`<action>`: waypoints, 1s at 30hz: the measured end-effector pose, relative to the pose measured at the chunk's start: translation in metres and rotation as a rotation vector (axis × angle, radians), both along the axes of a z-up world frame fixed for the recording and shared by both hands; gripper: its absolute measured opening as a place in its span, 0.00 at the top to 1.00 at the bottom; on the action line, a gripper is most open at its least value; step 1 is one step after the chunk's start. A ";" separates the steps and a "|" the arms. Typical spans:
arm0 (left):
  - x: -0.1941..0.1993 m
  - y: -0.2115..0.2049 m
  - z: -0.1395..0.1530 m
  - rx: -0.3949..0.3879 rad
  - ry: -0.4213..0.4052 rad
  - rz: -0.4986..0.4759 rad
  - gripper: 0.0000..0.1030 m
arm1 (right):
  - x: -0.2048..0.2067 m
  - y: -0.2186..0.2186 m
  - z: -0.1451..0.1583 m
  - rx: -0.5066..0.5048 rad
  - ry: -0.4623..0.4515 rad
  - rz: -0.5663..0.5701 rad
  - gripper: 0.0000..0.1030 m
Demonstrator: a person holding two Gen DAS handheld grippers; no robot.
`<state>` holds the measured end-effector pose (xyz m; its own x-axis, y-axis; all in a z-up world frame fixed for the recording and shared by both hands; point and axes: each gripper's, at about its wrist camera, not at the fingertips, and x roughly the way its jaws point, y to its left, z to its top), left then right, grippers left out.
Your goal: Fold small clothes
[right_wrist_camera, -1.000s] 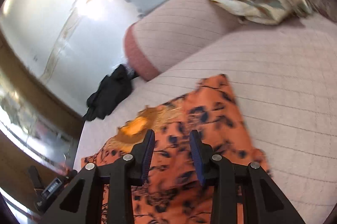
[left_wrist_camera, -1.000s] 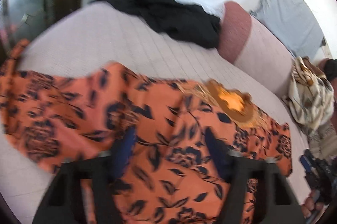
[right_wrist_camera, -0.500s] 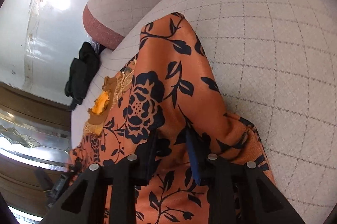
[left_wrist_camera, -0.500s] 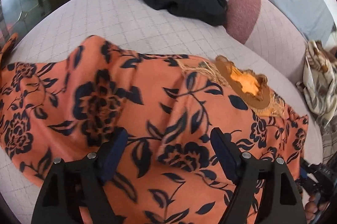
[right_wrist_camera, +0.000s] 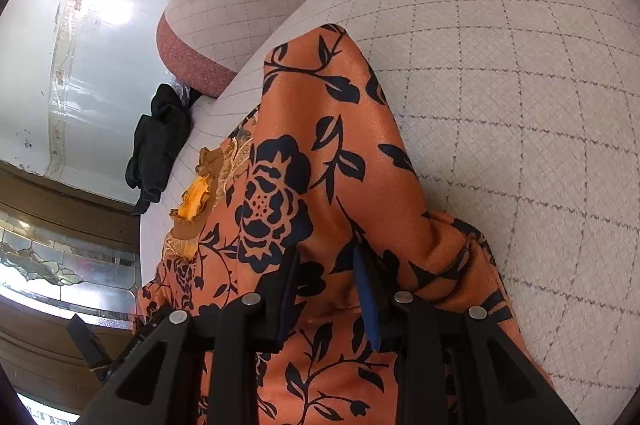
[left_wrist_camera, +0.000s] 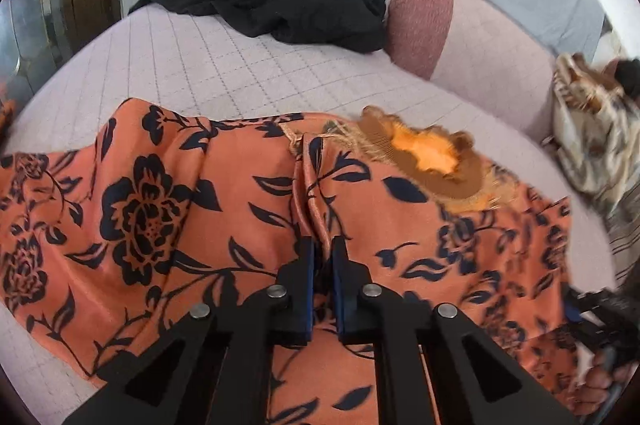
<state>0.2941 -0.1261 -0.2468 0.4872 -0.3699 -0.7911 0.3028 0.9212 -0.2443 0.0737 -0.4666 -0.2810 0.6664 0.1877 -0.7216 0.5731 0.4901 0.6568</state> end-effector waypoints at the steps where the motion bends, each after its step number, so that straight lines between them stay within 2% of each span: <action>1: 0.001 0.001 0.001 0.008 0.001 0.008 0.93 | 0.001 0.001 0.000 -0.004 0.001 -0.001 0.69; 3: 0.004 0.002 -0.003 0.030 0.013 0.018 0.90 | 0.002 0.002 0.000 -0.013 0.002 -0.003 0.69; 5: 0.006 0.003 -0.009 0.041 0.052 0.026 0.60 | 0.002 0.003 0.001 -0.021 0.003 -0.004 0.69; 6: 0.007 0.003 -0.014 0.028 0.088 0.023 0.35 | 0.002 0.003 0.001 -0.024 0.003 -0.006 0.69; 8: 0.003 0.001 -0.014 0.023 0.064 0.019 0.33 | 0.002 0.005 0.001 -0.033 0.004 -0.010 0.69; 9: 0.001 -0.003 -0.013 0.042 0.055 0.005 0.34 | 0.002 0.005 0.002 -0.038 0.006 -0.010 0.69; 11: -0.002 -0.006 -0.012 0.072 0.025 0.003 0.63 | 0.003 0.006 0.003 -0.051 0.012 -0.008 0.69; 12: -0.002 -0.006 -0.012 0.083 0.016 0.006 0.84 | 0.003 0.007 0.003 -0.057 0.015 -0.007 0.69; 13: -0.002 -0.004 -0.009 0.065 0.006 0.008 0.93 | 0.004 0.007 0.004 -0.062 0.017 -0.005 0.69; 16: -0.001 0.005 -0.002 -0.020 0.013 0.031 0.93 | 0.004 0.007 0.004 -0.060 0.021 -0.004 0.69; 22: -0.011 0.022 0.030 -0.114 -0.038 0.059 0.95 | 0.004 0.007 0.004 -0.054 0.028 -0.007 0.69; 26: -0.018 0.049 0.050 -0.093 -0.096 0.136 0.97 | 0.005 0.006 0.004 -0.045 0.036 -0.011 0.69; 30: -0.015 0.070 0.045 -0.057 -0.072 0.165 0.98 | 0.001 0.000 0.007 0.005 0.059 -0.010 0.69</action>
<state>0.2789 -0.0564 -0.2015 0.5994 -0.3240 -0.7320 0.1674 0.9449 -0.2811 0.0747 -0.4662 -0.2740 0.6249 0.1850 -0.7585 0.6158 0.4804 0.6245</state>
